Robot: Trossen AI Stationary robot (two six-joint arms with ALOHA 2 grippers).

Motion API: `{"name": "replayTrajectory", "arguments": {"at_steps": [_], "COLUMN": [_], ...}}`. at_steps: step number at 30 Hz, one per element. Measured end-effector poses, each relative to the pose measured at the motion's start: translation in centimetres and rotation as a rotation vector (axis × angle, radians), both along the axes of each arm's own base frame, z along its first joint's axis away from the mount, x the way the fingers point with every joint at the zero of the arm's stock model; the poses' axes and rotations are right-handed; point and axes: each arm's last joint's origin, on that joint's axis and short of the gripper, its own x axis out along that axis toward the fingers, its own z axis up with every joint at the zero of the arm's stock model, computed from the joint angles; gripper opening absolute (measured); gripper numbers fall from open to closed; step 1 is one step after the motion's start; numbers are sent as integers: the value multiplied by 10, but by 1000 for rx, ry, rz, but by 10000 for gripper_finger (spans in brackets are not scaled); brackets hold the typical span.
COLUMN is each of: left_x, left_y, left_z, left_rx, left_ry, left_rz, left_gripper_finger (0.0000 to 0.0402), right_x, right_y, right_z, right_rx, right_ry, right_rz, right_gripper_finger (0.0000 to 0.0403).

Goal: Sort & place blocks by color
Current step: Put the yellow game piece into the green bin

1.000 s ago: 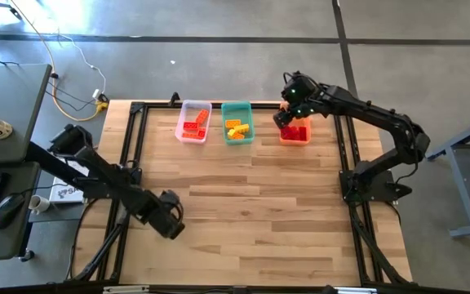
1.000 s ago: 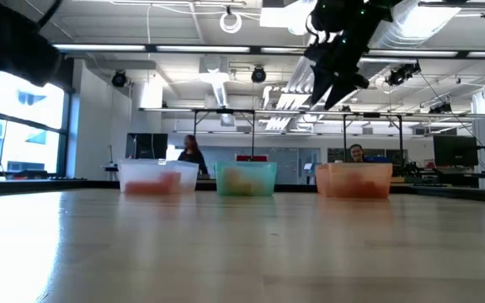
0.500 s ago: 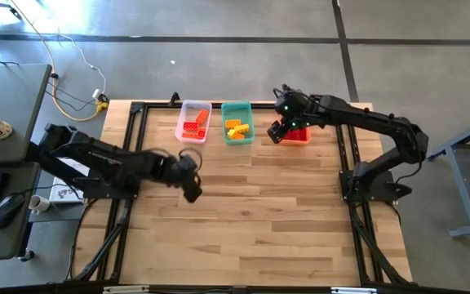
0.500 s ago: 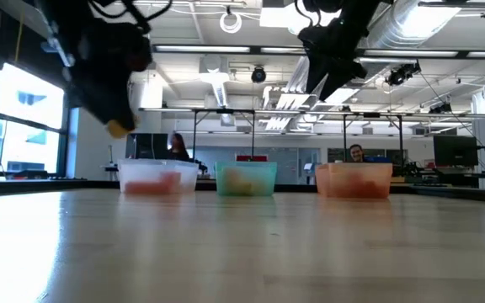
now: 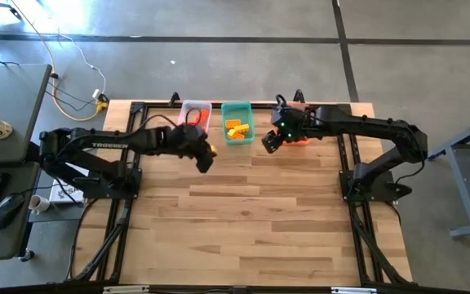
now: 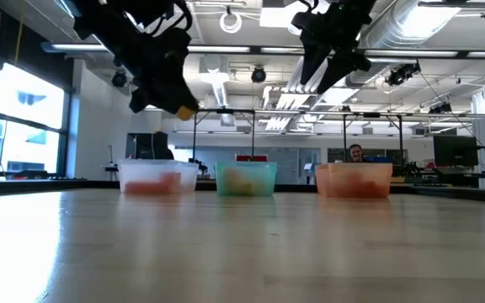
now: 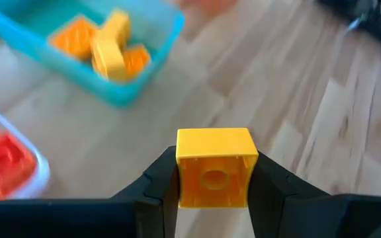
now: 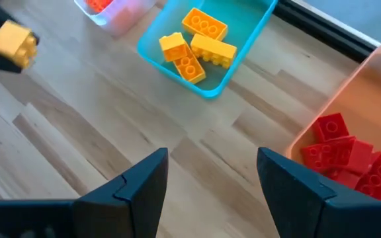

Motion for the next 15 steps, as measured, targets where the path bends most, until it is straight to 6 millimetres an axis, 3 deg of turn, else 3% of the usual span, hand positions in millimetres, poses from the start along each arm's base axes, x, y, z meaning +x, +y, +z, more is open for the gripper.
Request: {"name": "replayTrajectory", "arguments": {"at_steps": [15], "left_x": [2], "left_y": [51], "left_z": [24], "left_rx": [292], "left_ry": [-233], "left_rz": [27], "left_gripper_finger": [104], "right_x": [6], "right_y": [27], "right_z": [1], "right_rx": [-31], "right_ry": [-49], "right_rz": [-108], "right_gripper_finger": [218]}}
